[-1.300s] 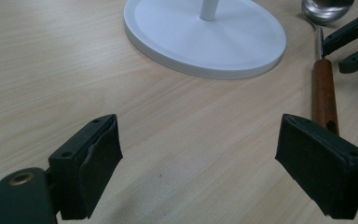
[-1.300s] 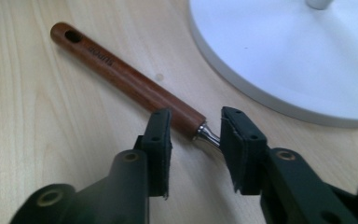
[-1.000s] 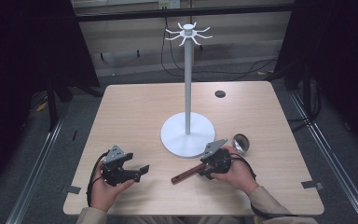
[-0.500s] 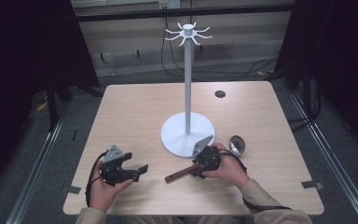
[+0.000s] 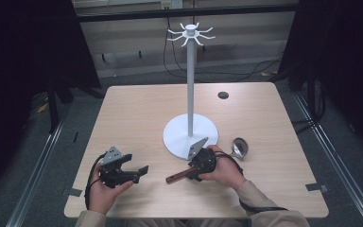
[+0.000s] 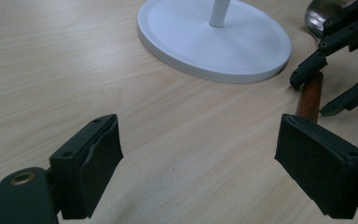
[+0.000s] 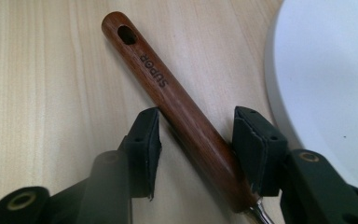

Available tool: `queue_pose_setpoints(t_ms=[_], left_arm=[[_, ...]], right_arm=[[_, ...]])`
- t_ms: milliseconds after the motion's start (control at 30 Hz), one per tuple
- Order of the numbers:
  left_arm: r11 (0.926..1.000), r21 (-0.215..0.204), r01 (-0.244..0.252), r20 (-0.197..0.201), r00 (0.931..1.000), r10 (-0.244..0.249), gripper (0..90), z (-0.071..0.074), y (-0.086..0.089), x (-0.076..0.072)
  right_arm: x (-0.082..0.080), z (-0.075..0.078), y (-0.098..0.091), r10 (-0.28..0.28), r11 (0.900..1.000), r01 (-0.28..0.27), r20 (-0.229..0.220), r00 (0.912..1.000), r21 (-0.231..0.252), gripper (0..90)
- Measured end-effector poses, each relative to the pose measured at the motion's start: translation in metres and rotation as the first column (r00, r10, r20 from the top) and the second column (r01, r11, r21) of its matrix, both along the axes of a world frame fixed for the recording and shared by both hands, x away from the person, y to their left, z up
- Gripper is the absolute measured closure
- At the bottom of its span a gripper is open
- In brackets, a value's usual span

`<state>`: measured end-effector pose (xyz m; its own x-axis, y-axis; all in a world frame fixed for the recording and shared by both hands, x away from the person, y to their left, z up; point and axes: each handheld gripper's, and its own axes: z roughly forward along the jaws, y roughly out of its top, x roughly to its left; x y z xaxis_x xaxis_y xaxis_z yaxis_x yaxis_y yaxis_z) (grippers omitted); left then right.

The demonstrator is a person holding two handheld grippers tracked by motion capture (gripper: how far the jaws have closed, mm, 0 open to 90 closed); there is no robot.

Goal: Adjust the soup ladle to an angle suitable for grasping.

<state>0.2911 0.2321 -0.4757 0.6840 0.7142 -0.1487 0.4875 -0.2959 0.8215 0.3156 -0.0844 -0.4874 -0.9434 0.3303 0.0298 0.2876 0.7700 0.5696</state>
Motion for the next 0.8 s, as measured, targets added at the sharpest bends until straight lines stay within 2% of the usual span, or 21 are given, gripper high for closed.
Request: queue_pose_setpoints(t_ms=[100, 200, 233, 333, 367, 400, 433, 467, 567, 633, 667, 733, 767, 800], left_arm=[[1.0000, -0.002, 0.000, 0.003, 1.0000, 0.000, 14.0, 0.001, 0.000, -0.001], [1.0000, -0.008, -0.005, 0.007, 1.0000, 0.005, 14.1, 0.002, 0.000, -0.001], [0.9999, -0.011, -0.003, 0.005, 1.0000, 0.003, 14.1, 0.002, 0.000, -0.001], [1.0000, -0.008, -0.004, 0.002, 1.0000, 0.004, 14.1, 0.001, 0.000, -0.001], [1.0000, -0.010, -0.002, 0.003, 1.0000, 0.002, 14.2, 0.002, 0.000, -0.001], [1.0000, -0.006, -0.004, 0.004, 1.0000, 0.004, 14.1, 0.002, 0.000, -0.001], [0.9999, -0.013, -0.007, 0.005, 1.0000, 0.007, 14.2, 0.002, -0.001, -0.002], [0.9999, -0.010, -0.008, 0.007, 0.9999, 0.008, 14.2, 0.003, -0.001, -0.002], [0.9999, -0.012, -0.006, 0.005, 1.0000, 0.006, 14.2, 0.002, 0.000, -0.001], [0.9999, -0.013, -0.007, 0.007, 1.0000, 0.007, 14.2, 0.003, 0.001, -0.001], [0.9999, -0.012, -0.004, 0.007, 1.0000, 0.004, 14.3, 0.003, 0.001, -0.001], [0.9999, -0.010, -0.010, 0.006, 0.9999, 0.010, 14.3, 0.003, 0.002, -0.001], [0.9999, -0.012, -0.008, 0.006, 0.9999, 0.008, 14.3, 0.002, 0.002, 0.000], [0.9999, -0.009, -0.008, 0.007, 0.9999, 0.008, 14.3, 0.002, 0.002, 0.000]], right_arm=[[-0.001, 0.002, 0.003, 0.027, 0.9994, -0.027, 0.002, 0.9996, -0.022, 57.3], [-0.004, 0.004, 0.004, 0.041, 0.9987, -0.041, -0.017, 0.9990, -0.030, 65.3], [-0.003, 0.004, 0.004, 0.061, 0.9976, -0.062, -0.025, 0.9978, -0.033, 67.8], [-0.005, 0.006, 0.004, 0.066, 0.9960, -0.069, -0.039, 0.9970, -0.057, 74.2], [-0.006, 0.007, 0.005, 0.052, 0.9960, -0.055, -0.048, 0.9975, -0.070, 74.0], [-0.004, 0.007, 0.005, 0.042, 0.9976, -0.046, -0.072, 0.9965, -0.053, 73.9], [-0.005, 0.007, 0.005, 0.043, 0.9973, -0.048, -0.086, 0.9954, -0.056, 74.2], [-0.005, 0.008, 0.005, 0.074, 0.9945, -0.080, -0.081, 0.9939, -0.067, 74.4], [-0.003, 0.010, 0.009, 0.067, 0.9928, -0.076, -0.093, 0.9934, -0.093, 74.5], [-0.004, 0.011, 0.012, 0.056, 0.9916, -0.065, -0.080, 0.9952, -0.111, 74.6], [-0.004, 0.010, 0.011, 0.057, 0.9920, -0.066, -0.077, 0.9954, -0.108, 74.7], [-0.004, 0.010, 0.009, 0.026, 0.9944, -0.031, -0.052, 0.9983, -0.101, 74.7], [-0.005, 0.011, 0.008, 0.012, 0.9951, -0.017, -0.059, 0.9982, -0.097, 74.7], [-0.005, 0.013, 0.007, 0.015, 0.9976, -0.019, -0.057, 0.9982, -0.066, 74.7]])
